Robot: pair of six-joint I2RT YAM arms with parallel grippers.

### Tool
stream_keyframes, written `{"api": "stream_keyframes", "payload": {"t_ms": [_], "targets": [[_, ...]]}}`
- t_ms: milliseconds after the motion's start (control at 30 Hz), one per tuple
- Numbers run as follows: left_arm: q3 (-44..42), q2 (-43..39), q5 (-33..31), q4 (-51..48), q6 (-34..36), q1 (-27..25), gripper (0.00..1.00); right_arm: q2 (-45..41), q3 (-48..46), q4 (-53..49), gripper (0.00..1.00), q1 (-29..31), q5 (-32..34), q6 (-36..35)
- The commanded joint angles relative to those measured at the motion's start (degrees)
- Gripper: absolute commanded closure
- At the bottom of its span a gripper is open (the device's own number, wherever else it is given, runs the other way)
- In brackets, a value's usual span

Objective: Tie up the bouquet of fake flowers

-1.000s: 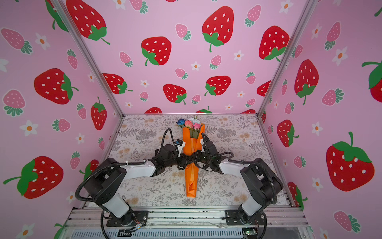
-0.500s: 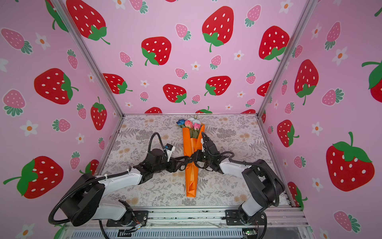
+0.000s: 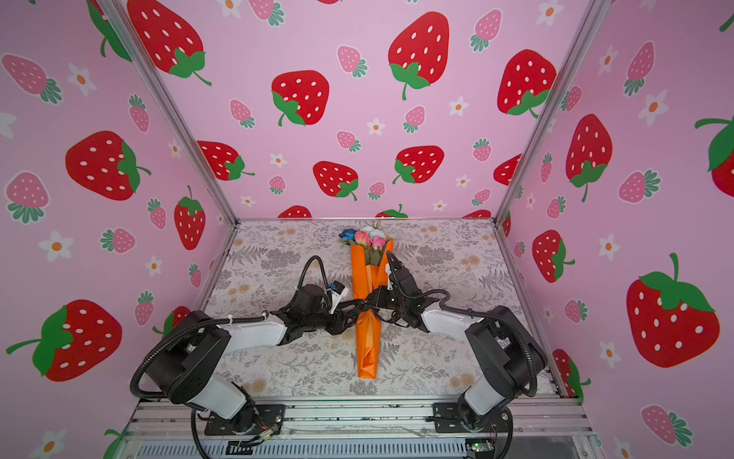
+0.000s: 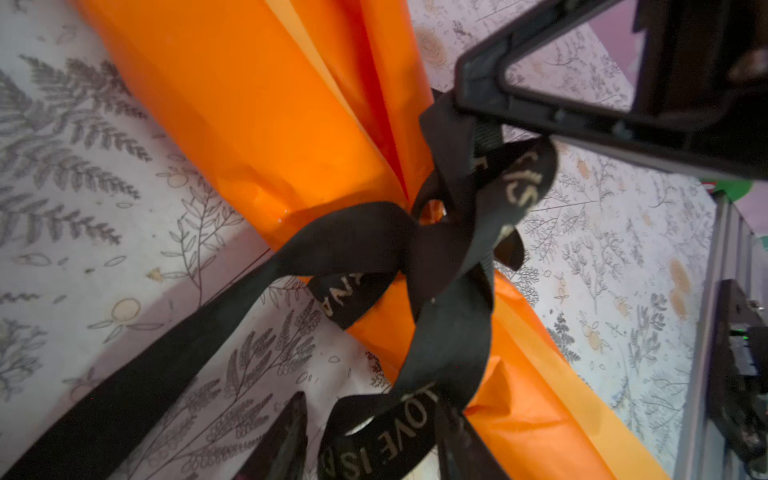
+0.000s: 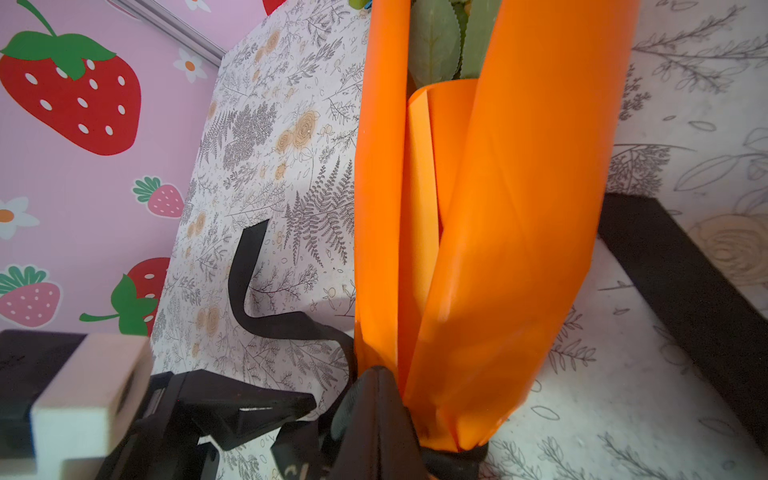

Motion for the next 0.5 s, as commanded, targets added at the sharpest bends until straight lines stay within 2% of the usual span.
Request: {"api": "stream_keyframes", "payload": {"t_ms": [0,200,267,467], "targets": [[1.7,-0.3,1.1,1.1,0.1,0.2,0.7,-1.5,1.2,0.0,1.0,0.1,0.8,-0.8],[0.6,-1.5,0.7,0.1,-0.6,0.2,0.89,-2.1,1.2,-0.1,1.0,0.1,1.4,-1.2],[0.7,-1.5,0.4,-0.6,-1.2,0.2,1.0,-2.5,1.4,-0.5,1.0,0.1,2.3,-1.6],[1.7,-1.9,-1.1,-5.8,-1.6,0.2,1.0,-4.9,2.4,-4.1,1.0,-0.6,6.6,-4.1]]}}
